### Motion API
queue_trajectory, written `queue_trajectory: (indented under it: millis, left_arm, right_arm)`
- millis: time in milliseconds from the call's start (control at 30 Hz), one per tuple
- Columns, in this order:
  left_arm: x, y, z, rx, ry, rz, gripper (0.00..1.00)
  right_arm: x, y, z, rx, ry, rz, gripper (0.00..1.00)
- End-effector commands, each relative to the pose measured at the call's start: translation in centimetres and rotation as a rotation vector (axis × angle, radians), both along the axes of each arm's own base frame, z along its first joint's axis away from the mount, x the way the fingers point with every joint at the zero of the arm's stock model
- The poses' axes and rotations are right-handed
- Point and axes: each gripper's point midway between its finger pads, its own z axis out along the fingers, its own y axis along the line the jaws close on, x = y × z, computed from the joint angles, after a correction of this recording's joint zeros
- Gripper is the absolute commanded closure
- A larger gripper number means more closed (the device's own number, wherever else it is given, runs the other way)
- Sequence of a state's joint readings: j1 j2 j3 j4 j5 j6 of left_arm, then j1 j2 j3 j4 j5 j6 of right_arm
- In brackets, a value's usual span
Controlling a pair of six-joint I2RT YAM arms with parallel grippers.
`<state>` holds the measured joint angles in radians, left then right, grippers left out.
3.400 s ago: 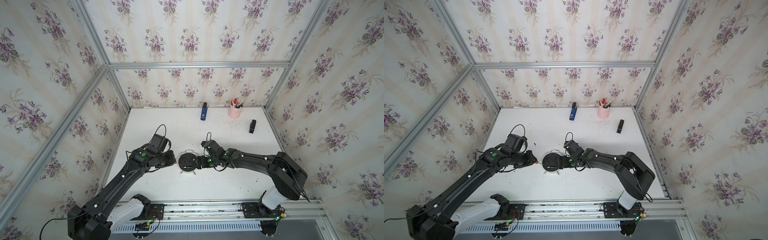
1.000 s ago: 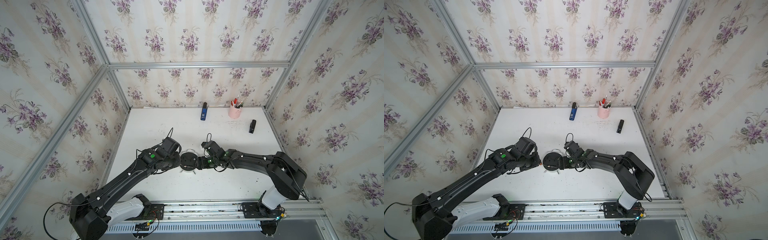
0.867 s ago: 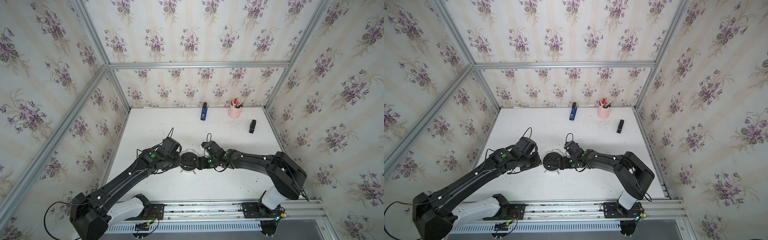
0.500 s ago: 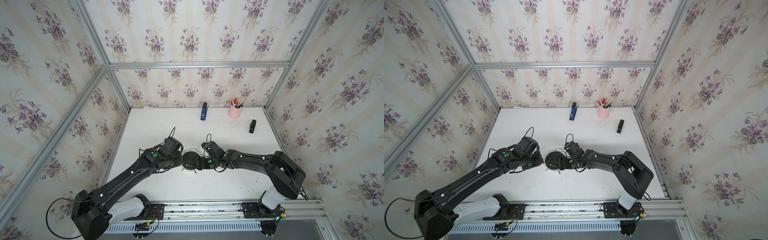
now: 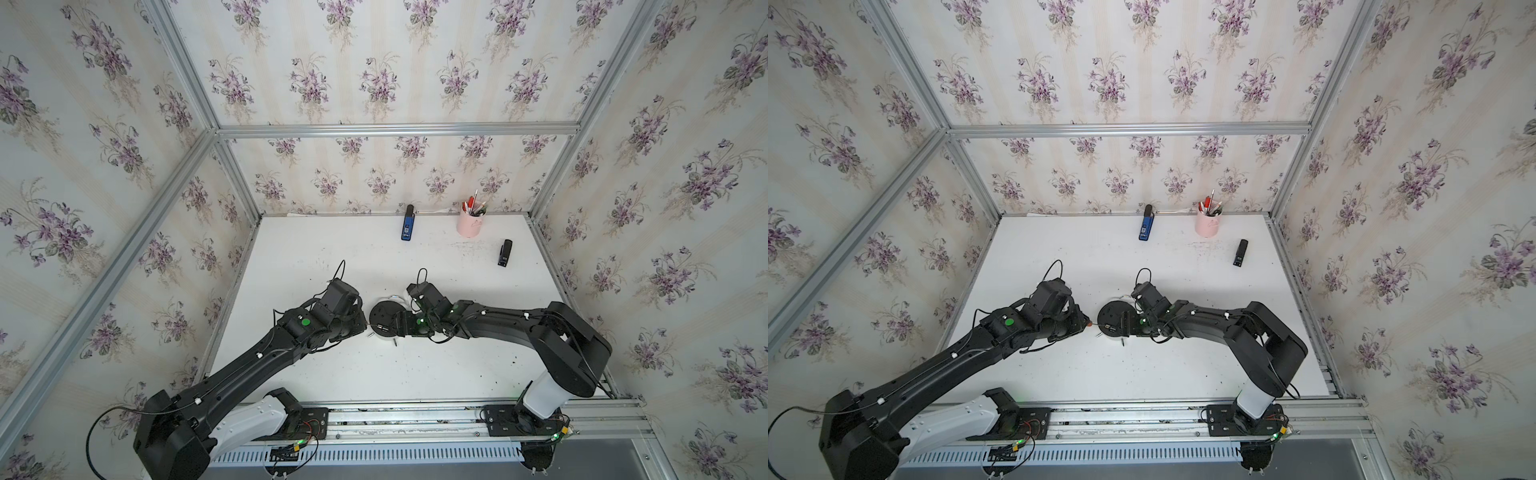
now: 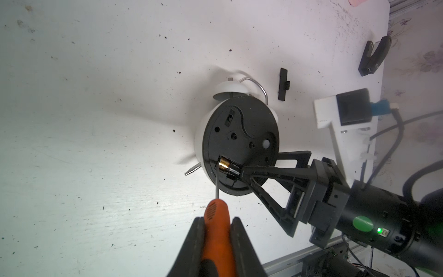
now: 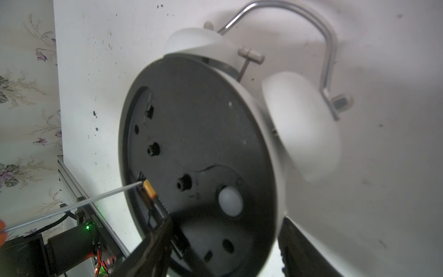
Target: Remove the battery from the alarm
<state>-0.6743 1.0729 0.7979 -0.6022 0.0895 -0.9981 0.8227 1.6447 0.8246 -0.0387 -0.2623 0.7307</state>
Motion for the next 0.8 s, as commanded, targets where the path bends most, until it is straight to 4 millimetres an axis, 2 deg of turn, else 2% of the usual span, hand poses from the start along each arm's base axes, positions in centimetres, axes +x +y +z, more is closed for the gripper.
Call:
queue_trajectory:
  millis: [0,133,233,533,767]
  left_arm:
    - [-2.9,1.9,-2.7,0.093,0.143,-0.011,1.00]
    - [-3.0,1.9,-2.8,0.095,0.147,-0.012,1.00]
    - [-3.0,1.9,-2.8,0.096,0.148,-0.015,1.00]
    - [-2.8,1.1,-3.0,0.057,0.138,-0.024,1.00]
    - [-2.3,-0.3,-3.2,-0.042,0.096,-0.039,1.00]
  right_arm:
    - [0.7,-0.6,0.1,0.024,0.008,-0.058,0.28]
    - [1.2,-1.0,-0.3,0.039,0.031,-0.099,0.27]
    - [1.3,-1.1,-0.7,0.024,0.038,-0.100,0.31]
    - [0.5,-1.3,-2.0,0.020,0.070,-0.077,0.60]
    - [0.0,-1.5,-2.8,0.001,0.087,-0.054,0.65]
